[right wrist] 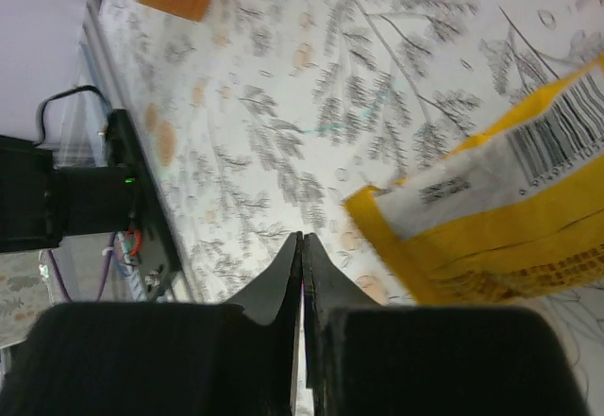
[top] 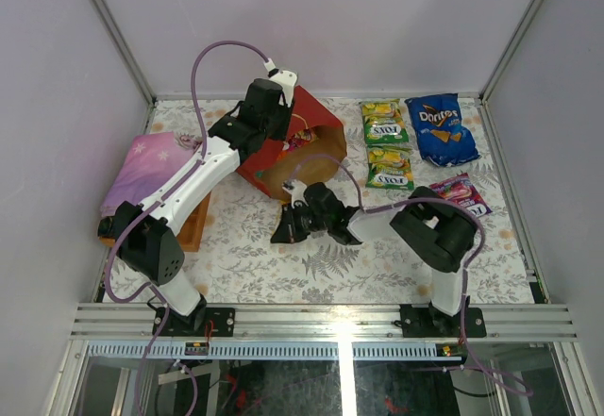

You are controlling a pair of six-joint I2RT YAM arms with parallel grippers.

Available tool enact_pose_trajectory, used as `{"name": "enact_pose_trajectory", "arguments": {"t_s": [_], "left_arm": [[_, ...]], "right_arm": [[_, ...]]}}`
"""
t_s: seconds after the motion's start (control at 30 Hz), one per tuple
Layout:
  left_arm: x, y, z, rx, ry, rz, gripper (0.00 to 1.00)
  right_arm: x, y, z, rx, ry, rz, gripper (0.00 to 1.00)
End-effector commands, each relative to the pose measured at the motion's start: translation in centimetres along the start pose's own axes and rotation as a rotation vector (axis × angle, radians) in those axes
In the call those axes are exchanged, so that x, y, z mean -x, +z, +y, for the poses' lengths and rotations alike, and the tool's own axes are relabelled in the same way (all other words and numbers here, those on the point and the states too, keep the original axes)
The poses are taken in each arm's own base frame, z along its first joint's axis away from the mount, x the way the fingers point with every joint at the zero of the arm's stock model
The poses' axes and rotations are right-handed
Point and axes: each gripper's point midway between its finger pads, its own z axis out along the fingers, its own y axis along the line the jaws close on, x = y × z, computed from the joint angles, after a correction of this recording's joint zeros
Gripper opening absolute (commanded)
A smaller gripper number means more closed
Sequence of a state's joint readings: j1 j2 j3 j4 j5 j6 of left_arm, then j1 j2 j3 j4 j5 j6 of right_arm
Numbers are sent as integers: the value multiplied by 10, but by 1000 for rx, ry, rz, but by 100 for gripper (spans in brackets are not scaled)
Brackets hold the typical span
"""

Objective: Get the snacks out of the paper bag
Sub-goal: Adjust the snack at the center of the board.

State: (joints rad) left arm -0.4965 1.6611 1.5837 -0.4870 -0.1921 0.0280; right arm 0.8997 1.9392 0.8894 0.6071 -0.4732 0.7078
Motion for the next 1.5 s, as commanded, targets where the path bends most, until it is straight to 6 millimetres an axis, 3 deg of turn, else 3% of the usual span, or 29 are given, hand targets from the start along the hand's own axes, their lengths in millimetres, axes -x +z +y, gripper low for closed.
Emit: {"name": "enact_pose_trajectory", "arguments": {"t_s": [0.0, 0.1, 0.13, 0.17, 0.23, 0.33, 0.47, 0.7, 0.87, 1.17, 1.33, 1.47], "left_arm": [[13, -8, 9, 25, 1, -48, 33], [13, -9, 9, 27, 1, -50, 33], [13, -10, 9, 27, 1, -51, 33], [12, -10, 9, 28, 1, -50, 33], [13, -11, 10, 30, 1, -54, 33], [14, -11, 10, 28, 0, -57, 33], [12, -9, 10, 27, 0, -53, 33], [11, -8, 10, 29, 2, -50, 33], [11, -9, 10, 32, 2, -50, 33], [11, -9, 12, 32, 0, -51, 33], [11, -11, 11, 30, 0, -52, 33], [12, -11, 13, 32, 2, -54, 33]], "right_arm": [[73, -36, 65, 92, -201, -184, 4], [92, -49, 57, 35, -244, -212, 49], [96, -53, 51, 2, -258, -219, 60], [99, -55, 43, -45, -269, -222, 69], [99, -58, 20, -166, -286, -204, 74], [96, -59, -13, -320, -294, -178, 75], [84, -57, -39, -402, -275, -154, 76], [62, -39, -58, -393, -211, -113, 72], [45, -20, -51, -312, -132, -84, 65], [16, 29, -15, -149, 59, -44, 55], [22, 62, -3, -69, 243, -81, 56], [36, 92, 22, -27, 253, -104, 57]]}}
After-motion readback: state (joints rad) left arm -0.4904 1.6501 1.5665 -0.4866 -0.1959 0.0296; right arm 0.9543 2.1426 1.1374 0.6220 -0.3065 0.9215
